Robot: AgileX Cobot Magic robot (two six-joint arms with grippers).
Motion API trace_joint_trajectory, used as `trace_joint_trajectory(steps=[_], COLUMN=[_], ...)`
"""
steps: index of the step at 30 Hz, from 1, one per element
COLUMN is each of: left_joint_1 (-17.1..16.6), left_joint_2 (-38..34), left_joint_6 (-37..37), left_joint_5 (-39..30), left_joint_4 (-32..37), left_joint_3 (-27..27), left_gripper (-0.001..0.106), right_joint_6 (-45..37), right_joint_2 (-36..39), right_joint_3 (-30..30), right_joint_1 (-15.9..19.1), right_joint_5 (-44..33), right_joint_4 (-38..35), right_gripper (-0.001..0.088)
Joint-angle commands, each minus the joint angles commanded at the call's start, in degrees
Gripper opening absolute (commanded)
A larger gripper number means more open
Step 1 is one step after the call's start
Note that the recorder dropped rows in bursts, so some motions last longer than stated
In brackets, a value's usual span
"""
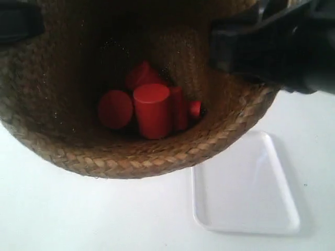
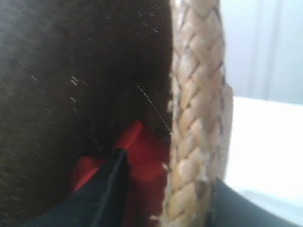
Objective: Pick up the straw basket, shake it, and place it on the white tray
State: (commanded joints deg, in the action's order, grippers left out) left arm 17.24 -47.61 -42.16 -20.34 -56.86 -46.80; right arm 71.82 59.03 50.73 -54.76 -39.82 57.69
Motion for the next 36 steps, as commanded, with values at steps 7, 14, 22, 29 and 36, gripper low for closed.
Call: trace_joint_trajectory(steps=[7,14,22,29,36], left_joint_1=[0.0,0.0,0.0,0.0,0.0], left_joint_2=[1.4,3.0,0.1,2.7,0.0], left_joint_6=[-3.1,-2.8,-2.4,0.3,3.5], left_joint_5=[1.6,-8.9,1.7,-6.7,-10.3], left_joint_4=[-0.1,2.6,7.3,7.5,6.4], left_joint_3=[1.1,-1.2,2.1,-3.2,-0.3], left_gripper=[0.000,0.000,0.000,0.000,0.000], right_joint_6=[-1.4,-6.8,2.6,-3.2,-9.7], right_joint_2=[-0.5,-2.3,4.1,-4.1,-1.8], right_joint_3=[-0.4,3.3,-1.2,1.3,1.5], right_joint_1=[-1.2,-2.4,0.3,-1.9,-0.5], right_joint_5=[8.7,10.1,-0.7,15.1,9.0], right_joint_4=[1.1,-6.7,2.5,-4.2,-12.4], right_gripper=[0.0000,0.0000,0.0000,0.0000,0.0000])
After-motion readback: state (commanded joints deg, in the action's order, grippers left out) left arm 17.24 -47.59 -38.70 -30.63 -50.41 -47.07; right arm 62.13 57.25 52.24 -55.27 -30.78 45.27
